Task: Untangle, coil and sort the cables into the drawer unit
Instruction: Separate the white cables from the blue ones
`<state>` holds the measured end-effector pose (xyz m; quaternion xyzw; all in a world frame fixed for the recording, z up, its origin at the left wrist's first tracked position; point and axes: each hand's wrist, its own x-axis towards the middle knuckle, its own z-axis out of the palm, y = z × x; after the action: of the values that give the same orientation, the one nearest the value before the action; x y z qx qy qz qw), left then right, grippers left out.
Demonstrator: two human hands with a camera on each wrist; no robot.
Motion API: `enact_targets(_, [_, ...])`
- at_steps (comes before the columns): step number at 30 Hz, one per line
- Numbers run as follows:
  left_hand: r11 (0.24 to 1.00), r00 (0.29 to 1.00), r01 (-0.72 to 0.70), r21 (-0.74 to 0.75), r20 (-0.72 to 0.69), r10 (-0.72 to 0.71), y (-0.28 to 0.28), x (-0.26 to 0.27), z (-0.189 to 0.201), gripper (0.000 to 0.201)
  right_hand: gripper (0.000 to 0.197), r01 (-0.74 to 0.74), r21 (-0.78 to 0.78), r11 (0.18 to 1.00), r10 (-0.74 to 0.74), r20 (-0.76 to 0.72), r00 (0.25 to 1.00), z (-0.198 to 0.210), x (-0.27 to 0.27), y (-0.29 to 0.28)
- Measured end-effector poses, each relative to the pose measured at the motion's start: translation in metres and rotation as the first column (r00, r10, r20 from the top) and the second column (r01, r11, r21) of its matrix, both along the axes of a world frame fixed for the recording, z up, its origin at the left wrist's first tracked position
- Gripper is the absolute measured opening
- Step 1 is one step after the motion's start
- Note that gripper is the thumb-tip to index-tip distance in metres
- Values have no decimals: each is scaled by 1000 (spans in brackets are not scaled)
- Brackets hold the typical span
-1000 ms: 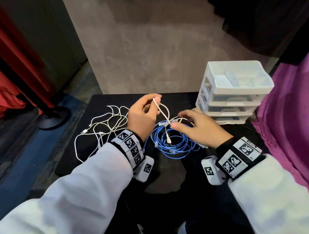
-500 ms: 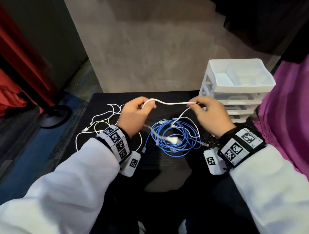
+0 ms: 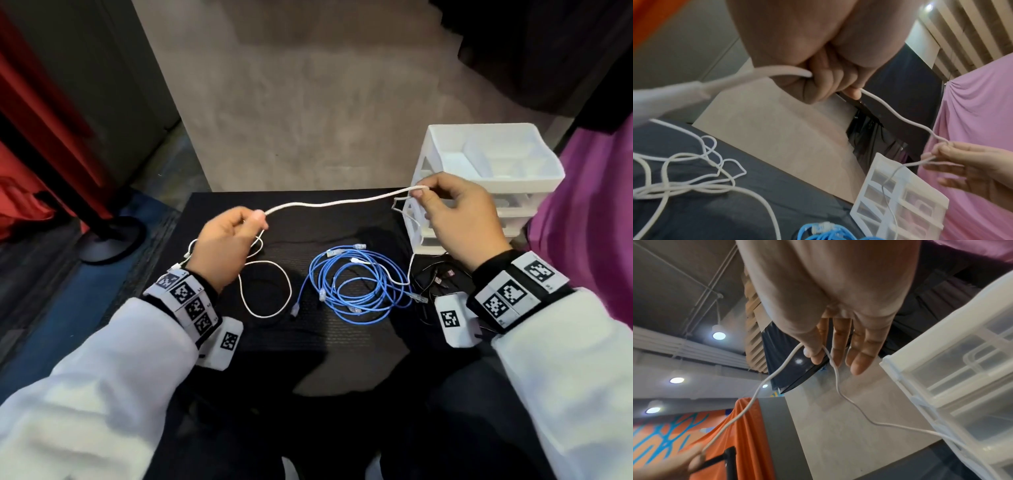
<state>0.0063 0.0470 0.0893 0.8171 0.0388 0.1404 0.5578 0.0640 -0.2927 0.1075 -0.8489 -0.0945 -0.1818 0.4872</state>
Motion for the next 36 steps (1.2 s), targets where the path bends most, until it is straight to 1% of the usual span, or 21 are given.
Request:
enact_targets(2, [996,998,-63,-63,4,63,4,5,4,29,15,-45,-38,998,44,-16,999,-3,-5,8])
enact_targets(4, [977,997,-72,-200,1,74,1,7,8,30,17,-133,-72,988,127,-81,989,-7,-11,20])
enact_targets(5, [956,998,-68,-287,-8,68,-1,8,10,31,19,-189,-105,976,176,-121,977,-9,-15,27])
enact_targets(8, [848,999,-20,-529,-50,-8,-13,8,16,33,27,-341,-210,916,296,-218,930,-21,-27,45])
enact_targets(10, [781,993,41,-623,-61,-101,-26,6,20,34,30,-387,-259,885,311,-289,906,-34,-33,57])
enact_targets(11, [759,988,69,-647,-59,-141,-33,4,21,35,31,-394,-292,871,301,-317,899,-42,-34,62])
enact_targets(13, [742,980,110,-661,-51,-191,-49,-1,24,33,33,-424,-379,822,287,-367,885,-52,-36,73])
enact_targets(16, [736,969,146,-661,-54,-241,-71,-7,25,28,36,-559,-471,682,324,-491,809,-53,-45,88])
enact_targets(18, [751,967,142,-645,-73,-245,-81,-9,23,26,34,-631,-510,585,359,-535,765,-48,-50,93])
enact_targets(19, [760,965,136,-635,-89,-247,-86,-9,21,25,33,-652,-519,553,375,-544,751,-45,-53,94])
enact_targets(21, [791,958,134,-597,-125,-257,-90,-9,14,24,34,-663,-540,519,411,-522,747,-37,-56,94])
enact_targets(23, [846,953,158,-509,-147,-266,-89,-9,6,22,30,-643,-557,526,441,-468,766,-28,-57,91])
enact_targets(25, [882,945,201,-427,-154,-290,-85,-9,-1,21,29,-609,-540,581,469,-390,792,-21,-54,84])
enact_targets(27, [889,929,258,-378,-155,-335,-81,-9,-7,20,29,-569,-494,657,475,-316,822,-15,-49,78])
enact_targets(30, [894,897,339,-292,-184,-401,-84,-18,-10,21,20,-477,-444,759,418,-230,879,-7,-44,74])
enact_targets(33, [895,891,389,-219,-156,-426,-84,-17,-12,27,23,-410,-407,816,361,-196,912,-1,-38,70])
enact_targets(36, [894,886,438,-99,-119,-447,-75,-12,-5,38,35,-426,-337,840,364,-234,902,-3,-32,63])
